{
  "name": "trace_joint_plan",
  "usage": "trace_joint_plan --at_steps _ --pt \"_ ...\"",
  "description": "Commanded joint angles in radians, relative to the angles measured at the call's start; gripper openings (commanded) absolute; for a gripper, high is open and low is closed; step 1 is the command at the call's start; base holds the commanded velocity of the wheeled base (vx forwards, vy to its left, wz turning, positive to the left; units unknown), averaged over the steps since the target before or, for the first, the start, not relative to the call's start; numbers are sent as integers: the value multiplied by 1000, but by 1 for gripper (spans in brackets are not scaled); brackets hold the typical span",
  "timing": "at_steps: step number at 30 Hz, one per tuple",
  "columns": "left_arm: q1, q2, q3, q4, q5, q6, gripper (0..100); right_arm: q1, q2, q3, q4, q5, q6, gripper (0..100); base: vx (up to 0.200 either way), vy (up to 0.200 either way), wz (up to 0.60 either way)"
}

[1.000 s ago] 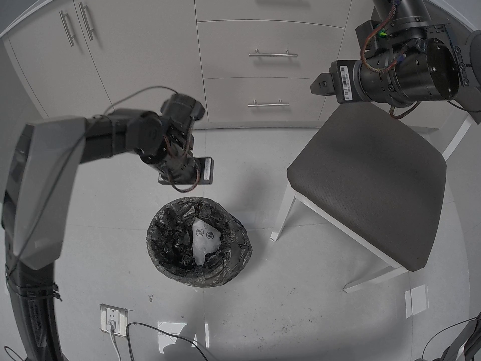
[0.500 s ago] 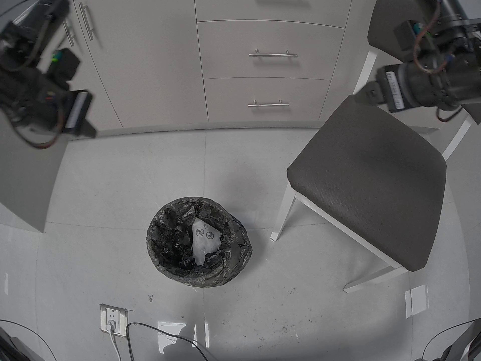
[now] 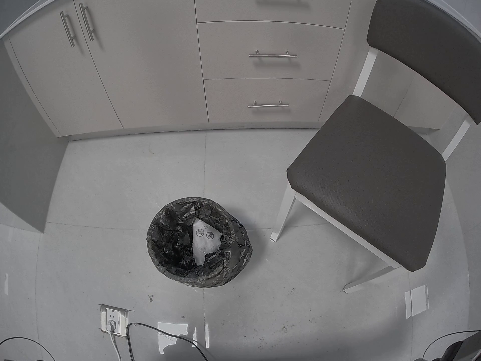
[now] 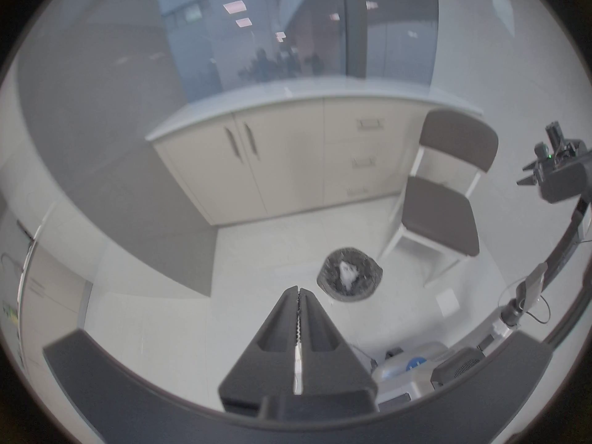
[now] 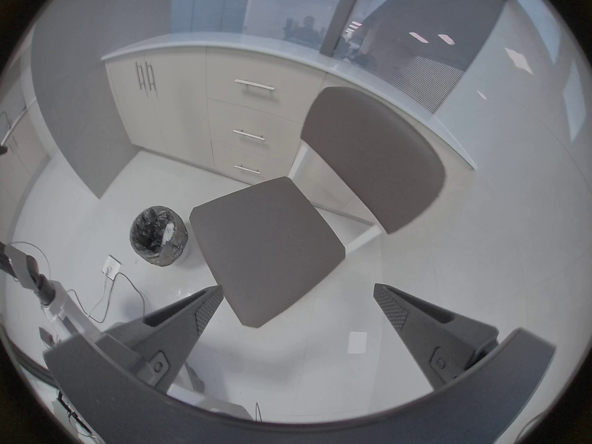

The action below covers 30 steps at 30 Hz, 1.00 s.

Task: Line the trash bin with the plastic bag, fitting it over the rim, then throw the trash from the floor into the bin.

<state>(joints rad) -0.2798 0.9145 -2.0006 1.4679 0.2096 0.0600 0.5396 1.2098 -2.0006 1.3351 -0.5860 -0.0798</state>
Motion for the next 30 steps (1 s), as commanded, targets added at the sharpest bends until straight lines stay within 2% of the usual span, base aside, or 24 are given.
trace_joint_plan --at_steps 1,2,3,6,8,10,11,12,13,15,17,19,20,22,23,24,25,27,30 --pt "123 -681 48 12 93 -6 0 -372 -579 1 185 299 -75 100 0 0 0" --pt "163 -717 152 -40 91 -14 0 -417 -630 1 145 354 -74 100 0 0 0" --pt "185 -729 206 -73 91 -22 0 -438 -658 1 115 379 -72 100 0 0 0" --pt "245 -741 368 -158 86 -54 0 -463 -754 1 -13 437 -66 100 0 0 0" --pt "280 -744 467 -178 74 -66 0 -464 -829 1 -93 453 -67 100 0 0 0" --pt "306 -769 582 -202 25 -75 0 -463 -926 233 -189 457 -71 100 0 0 0" --pt "307 -772 592 -207 21 -75 0 -463 -934 252 -197 459 -71 100 0 0 0" --pt "330 -829 717 -258 -45 -80 0 -454 -1032 477 -306 468 -72 100 0 0 0" --pt "335 -839 767 -259 -61 -92 0 -449 -1089 600 -379 476 -74 100 0 0 0" --pt "335 -833 792 -254 -65 -170 0 -449 -1113 755 -447 465 -38 100 0 0 0" --pt "335 -835 818 -259 -91 -224 0 -446 -1110 778 -453 465 51 100 0 0 0" --pt "333 -836 892 -265 -124 -232 0 -429 -1109 835 -464 509 127 100 0 0 0" --pt "330 -841 948 -288 -134 -226 0 -421 -1110 887 -482 543 137 100 0 0 0" --pt "323 -849 996 -327 -144 -218 0 -420 -1110 928 -504 555 138 100 0 0 0" --pt "281 -914 1194 -497 -173 -140 0 -421 -1110 1063 -600 557 147 100 0 0 0" --pt "281 -914 1194 -497 -173 -140 0 -421 -1110 1063 -600 557 147 100 0 0 0" --pt "280 -914 1361 -678 -164 -75 0 -421 -1110 1188 -705 555 158 100 0 0 0" --pt "280 -914 1453 -791 -162 -78 0 -421 -1110 1270 -780 551 163 100 0 0 0" --pt "280 -914 1711 -1060 -164 -55 0 -421 -1110 1467 -956 529 158 100 0 0 0"
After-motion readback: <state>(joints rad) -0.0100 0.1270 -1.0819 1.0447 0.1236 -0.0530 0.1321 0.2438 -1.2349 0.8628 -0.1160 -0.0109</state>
